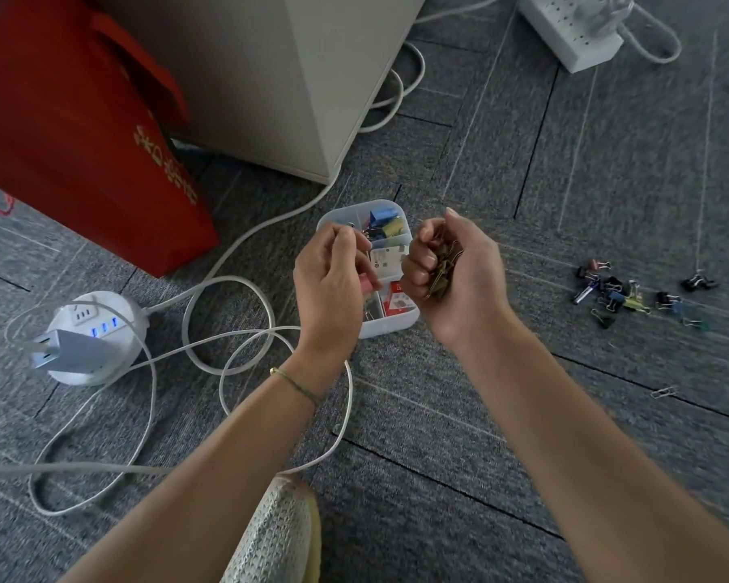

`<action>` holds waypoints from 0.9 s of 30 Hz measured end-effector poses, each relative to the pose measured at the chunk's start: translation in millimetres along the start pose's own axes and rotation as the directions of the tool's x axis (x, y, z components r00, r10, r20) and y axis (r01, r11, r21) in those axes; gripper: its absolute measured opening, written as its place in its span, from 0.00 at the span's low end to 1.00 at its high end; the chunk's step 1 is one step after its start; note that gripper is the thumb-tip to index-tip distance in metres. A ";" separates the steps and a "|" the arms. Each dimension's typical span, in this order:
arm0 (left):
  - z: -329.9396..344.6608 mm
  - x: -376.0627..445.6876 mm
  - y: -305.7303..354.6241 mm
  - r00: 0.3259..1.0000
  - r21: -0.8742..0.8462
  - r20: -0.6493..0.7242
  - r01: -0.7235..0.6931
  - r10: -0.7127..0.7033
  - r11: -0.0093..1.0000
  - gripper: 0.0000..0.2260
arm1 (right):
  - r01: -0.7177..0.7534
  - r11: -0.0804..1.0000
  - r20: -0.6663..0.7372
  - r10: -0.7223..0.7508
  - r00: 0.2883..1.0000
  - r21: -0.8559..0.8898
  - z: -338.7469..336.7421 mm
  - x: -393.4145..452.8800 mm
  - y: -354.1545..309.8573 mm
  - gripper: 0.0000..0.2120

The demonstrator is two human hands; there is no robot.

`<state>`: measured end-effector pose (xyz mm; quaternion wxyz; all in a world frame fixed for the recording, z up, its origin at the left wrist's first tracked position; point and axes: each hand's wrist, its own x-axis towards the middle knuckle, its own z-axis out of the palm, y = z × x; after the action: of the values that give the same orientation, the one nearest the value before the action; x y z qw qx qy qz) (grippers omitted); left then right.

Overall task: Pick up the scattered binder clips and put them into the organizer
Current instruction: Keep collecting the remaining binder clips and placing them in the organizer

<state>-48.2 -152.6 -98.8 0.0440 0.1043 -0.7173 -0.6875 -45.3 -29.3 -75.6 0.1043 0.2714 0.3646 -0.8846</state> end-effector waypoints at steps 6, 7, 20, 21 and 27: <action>-2.6 -2.9 -3.1 1.000 0.037 -0.001 0.019 -0.019 0.999 0.20 | 0.004 1.000 0.005 -0.004 1.000 -0.021 4.0 -0.5 0.1 0.19; -3.3 -3.3 -3.2 1.000 0.042 0.004 0.027 -0.027 0.999 0.21 | 0.007 1.000 0.007 -0.007 1.000 -0.025 4.6 -0.7 0.2 0.19; -15.1 1.0 -0.7 0.993 0.070 -0.122 0.004 0.005 0.998 0.14 | 0.059 0.994 0.039 -0.056 0.998 -0.096 23.5 1.5 25.5 0.16; -16.2 1.5 -1.3 0.991 0.071 -0.136 0.002 0.007 0.997 0.14 | 0.068 0.988 0.043 -0.063 0.997 -0.135 25.7 1.8 29.9 0.16; -21.3 3.6 -3.7 0.976 0.057 -0.216 0.000 0.012 0.998 0.13 | 0.136 0.940 0.078 -0.117 0.990 -0.312 28.7 4.4 42.0 0.21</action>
<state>-47.0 -174.3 -101.7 0.1209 0.1774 -0.7279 -0.6512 -44.5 -79.3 -86.0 0.1000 0.2013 0.5153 -0.8270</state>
